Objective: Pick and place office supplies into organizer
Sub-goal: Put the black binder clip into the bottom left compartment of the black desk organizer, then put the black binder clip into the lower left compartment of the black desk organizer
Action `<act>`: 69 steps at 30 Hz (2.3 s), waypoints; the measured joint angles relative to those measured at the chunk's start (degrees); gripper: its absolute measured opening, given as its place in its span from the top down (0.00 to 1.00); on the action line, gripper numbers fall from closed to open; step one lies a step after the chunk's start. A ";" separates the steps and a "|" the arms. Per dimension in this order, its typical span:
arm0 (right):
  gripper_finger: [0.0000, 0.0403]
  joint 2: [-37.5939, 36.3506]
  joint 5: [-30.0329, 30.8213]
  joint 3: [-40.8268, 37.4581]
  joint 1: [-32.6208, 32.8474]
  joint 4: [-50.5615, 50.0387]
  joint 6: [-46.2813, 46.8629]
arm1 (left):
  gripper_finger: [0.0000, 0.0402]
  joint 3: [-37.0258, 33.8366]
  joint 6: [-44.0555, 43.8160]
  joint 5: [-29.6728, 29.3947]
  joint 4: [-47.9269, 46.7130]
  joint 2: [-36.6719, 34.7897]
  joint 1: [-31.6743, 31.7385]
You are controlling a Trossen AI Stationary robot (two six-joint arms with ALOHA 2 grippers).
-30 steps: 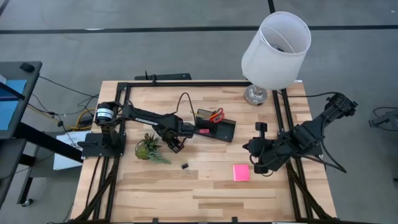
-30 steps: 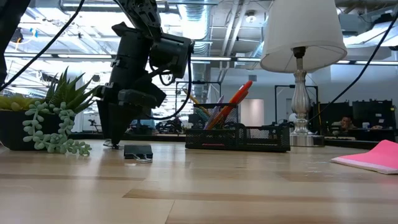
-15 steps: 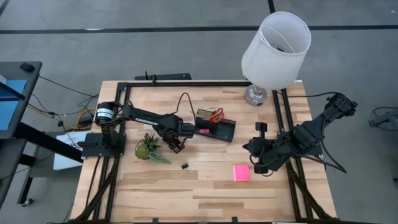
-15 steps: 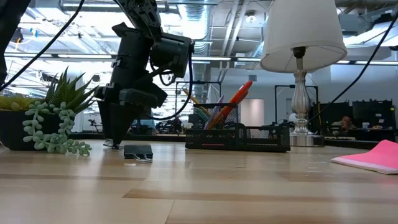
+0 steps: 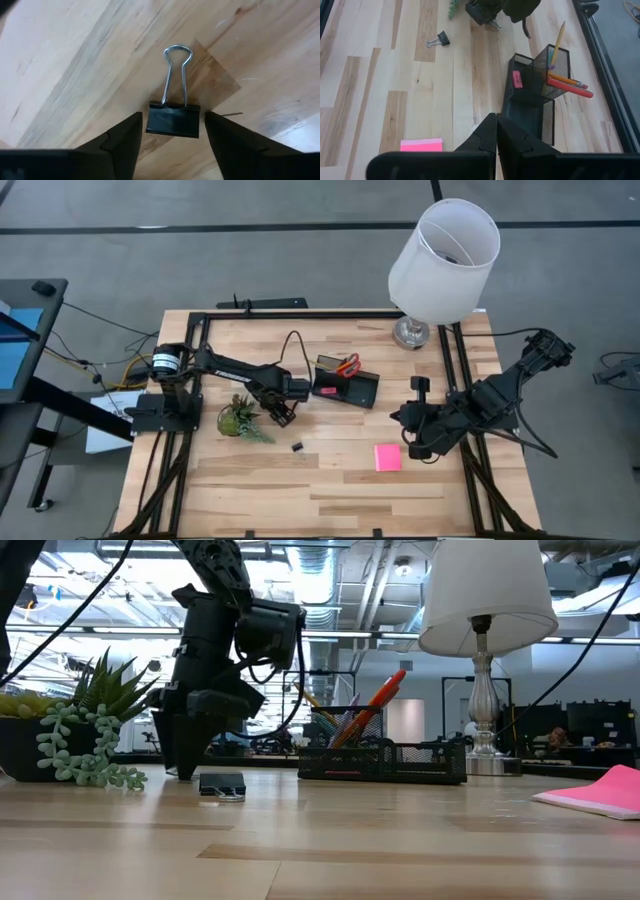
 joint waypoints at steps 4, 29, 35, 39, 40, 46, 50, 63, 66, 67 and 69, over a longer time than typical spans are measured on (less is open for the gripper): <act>1.00 0.01 0.02 0.00 0.00 0.00 0.00 | 0.61 0.05 1.33 0.47 1.48 0.07 -0.14; 1.00 0.01 0.08 -0.11 0.00 0.03 1.19 | 0.70 24.55 20.25 -18.96 10.63 2.37 -2.02; 1.00 0.01 -0.06 -0.13 0.00 0.20 1.53 | 0.66 24.61 28.76 -14.24 12.47 8.94 0.93; 1.00 0.01 -0.05 -0.13 0.00 0.22 1.55 | 0.54 24.82 31.71 -14.64 13.43 11.16 1.78; 1.00 0.01 -0.06 -0.13 0.00 0.20 1.54 | 0.51 24.83 31.89 -14.73 13.25 11.27 1.87; 1.00 0.01 0.08 -0.13 0.00 0.04 1.51 | 0.43 24.83 31.75 -13.49 11.77 10.62 1.54; 1.00 0.01 0.45 -0.13 -0.08 -0.03 1.49 | 0.42 28.66 30.33 -11.84 5.08 10.54 0.92; 1.00 0.01 0.44 -0.13 0.00 -0.11 1.51 | 0.42 53.18 10.96 -17.51 -30.81 10.34 -11.71; 1.00 -0.03 0.57 -1.63 0.00 0.96 1.50 | 0.42 53.50 4.00 -22.50 -35.13 10.28 -17.82; 1.00 0.01 0.54 -2.56 0.00 1.21 1.51 | 0.42 53.46 1.26 -24.12 -36.30 10.30 -19.99; 1.00 0.03 0.34 -4.61 0.00 2.37 1.49 | 0.42 52.55 -3.84 -27.84 -36.29 10.38 -23.91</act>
